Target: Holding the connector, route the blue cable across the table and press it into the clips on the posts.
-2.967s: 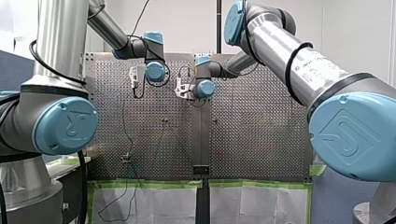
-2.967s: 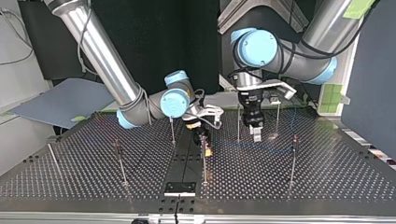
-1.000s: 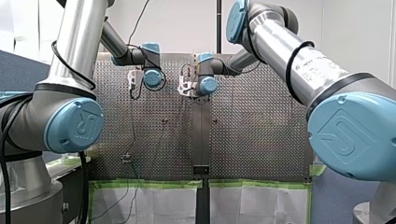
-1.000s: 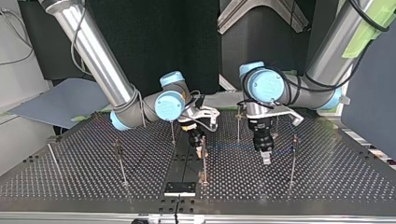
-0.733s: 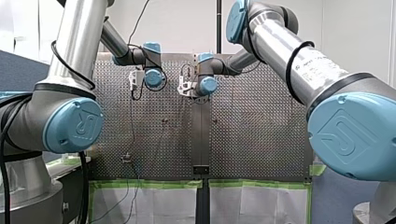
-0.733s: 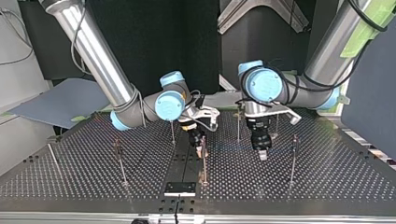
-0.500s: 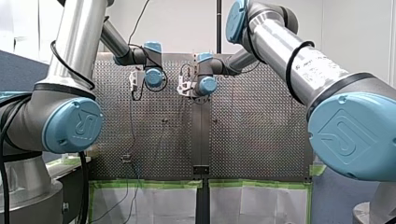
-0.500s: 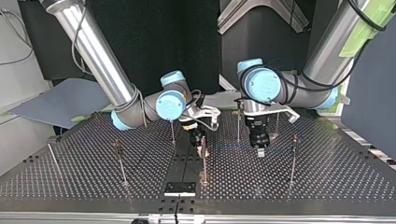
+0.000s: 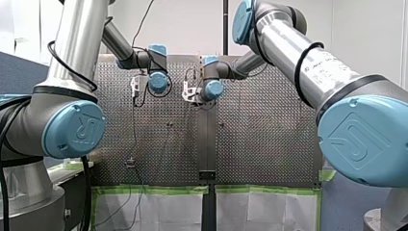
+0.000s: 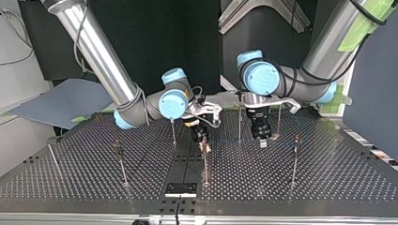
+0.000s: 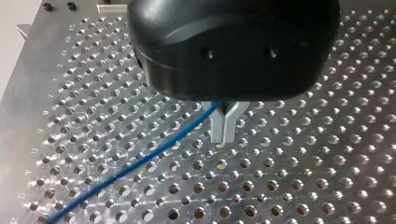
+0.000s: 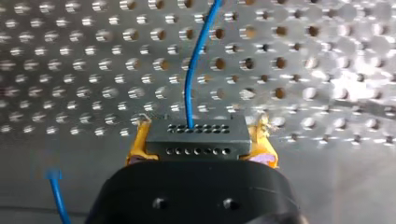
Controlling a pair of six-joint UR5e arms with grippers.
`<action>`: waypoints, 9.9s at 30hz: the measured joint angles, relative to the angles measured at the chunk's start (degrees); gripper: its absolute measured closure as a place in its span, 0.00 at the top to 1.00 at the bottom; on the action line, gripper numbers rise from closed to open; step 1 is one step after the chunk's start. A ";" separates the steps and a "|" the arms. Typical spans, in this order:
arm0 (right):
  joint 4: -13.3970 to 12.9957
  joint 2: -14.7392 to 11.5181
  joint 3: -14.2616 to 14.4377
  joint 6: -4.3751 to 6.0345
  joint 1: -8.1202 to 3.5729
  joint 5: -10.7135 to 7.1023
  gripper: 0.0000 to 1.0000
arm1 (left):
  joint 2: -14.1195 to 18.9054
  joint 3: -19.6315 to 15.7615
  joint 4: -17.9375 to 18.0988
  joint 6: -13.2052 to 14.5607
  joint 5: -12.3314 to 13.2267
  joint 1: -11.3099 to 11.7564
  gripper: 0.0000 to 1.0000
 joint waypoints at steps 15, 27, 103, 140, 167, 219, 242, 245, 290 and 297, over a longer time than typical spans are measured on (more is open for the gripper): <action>0.12 -0.80 5.08 -1.93 0.43 -2.58 0.00 | 2.21 -7.56 7.19 -2.66 3.20 0.61 0.00; -0.32 -5.26 10.85 -3.47 0.70 -4.09 0.00 | -0.15 -13.92 13.54 -5.19 4.72 1.55 0.00; -15.20 -4.05 20.42 -0.67 -3.14 -5.31 0.00 | -16.24 -15.49 30.36 -10.82 20.00 7.03 0.00; -14.93 -4.05 18.92 -0.70 -4.66 -5.61 0.00 | -17.28 -11.92 22.68 -7.73 17.77 8.27 1.00; -14.63 -4.02 18.98 -0.58 -4.15 -5.72 0.00 | -5.80 -22.25 18.72 -5.98 16.02 4.31 1.00; -12.19 -3.96 19.67 -0.45 -6.25 -7.08 0.00 | -15.05 -8.26 13.84 -12.11 2.63 -13.20 1.00; -12.30 -3.97 19.64 -0.48 -6.66 -7.22 0.00 | -19.03 -2.48 11.39 -13.12 3.98 -9.96 1.00; -12.21 -3.98 19.66 -0.52 -6.66 -7.31 0.00 | -19.71 -1.27 10.80 -13.14 4.03 -9.76 1.00; -10.21 -4.47 19.09 -0.48 -7.30 -7.39 0.00 | -17.88 0.02 9.63 -15.26 3.71 -10.37 0.35; -10.19 -4.60 19.04 -0.42 -7.36 -7.38 0.00 | -17.86 0.02 9.27 -15.57 1.88 -10.45 0.24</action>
